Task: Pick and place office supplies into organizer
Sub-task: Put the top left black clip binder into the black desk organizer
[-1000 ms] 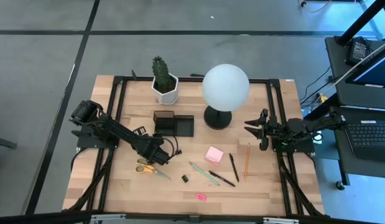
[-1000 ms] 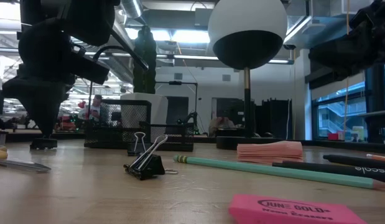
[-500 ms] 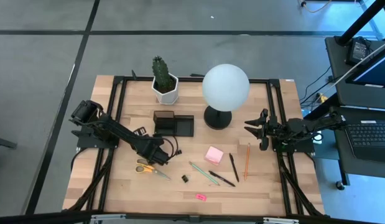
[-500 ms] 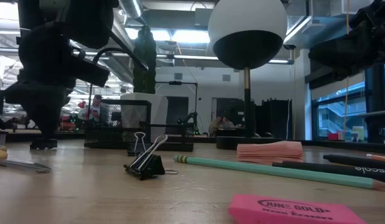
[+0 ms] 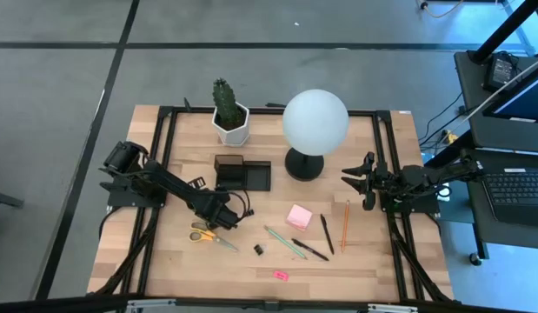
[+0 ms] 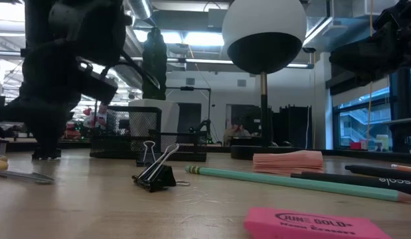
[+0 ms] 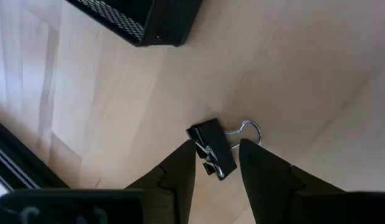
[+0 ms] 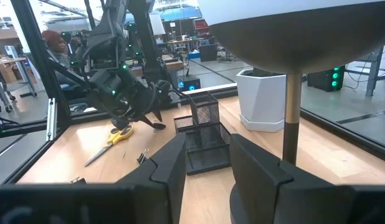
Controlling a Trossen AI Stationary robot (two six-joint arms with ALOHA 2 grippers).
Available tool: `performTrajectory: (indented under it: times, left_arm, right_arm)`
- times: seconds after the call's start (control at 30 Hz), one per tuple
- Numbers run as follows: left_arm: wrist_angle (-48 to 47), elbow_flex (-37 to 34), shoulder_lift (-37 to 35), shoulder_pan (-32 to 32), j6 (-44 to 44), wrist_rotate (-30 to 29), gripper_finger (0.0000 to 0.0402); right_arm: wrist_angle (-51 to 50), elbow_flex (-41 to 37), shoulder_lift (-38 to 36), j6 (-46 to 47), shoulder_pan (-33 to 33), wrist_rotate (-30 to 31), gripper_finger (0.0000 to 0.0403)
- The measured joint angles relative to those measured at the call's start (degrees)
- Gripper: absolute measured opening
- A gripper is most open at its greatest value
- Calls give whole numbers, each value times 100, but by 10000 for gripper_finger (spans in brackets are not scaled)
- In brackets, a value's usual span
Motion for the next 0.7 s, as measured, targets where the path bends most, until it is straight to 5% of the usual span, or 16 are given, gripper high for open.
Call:
performTrajectory:
  times: [0.7]
  left_arm:
    - [-35,7,216,0,178,-28,30]
  right_arm:
    - [-2,0,0,-2,0,-2,127]
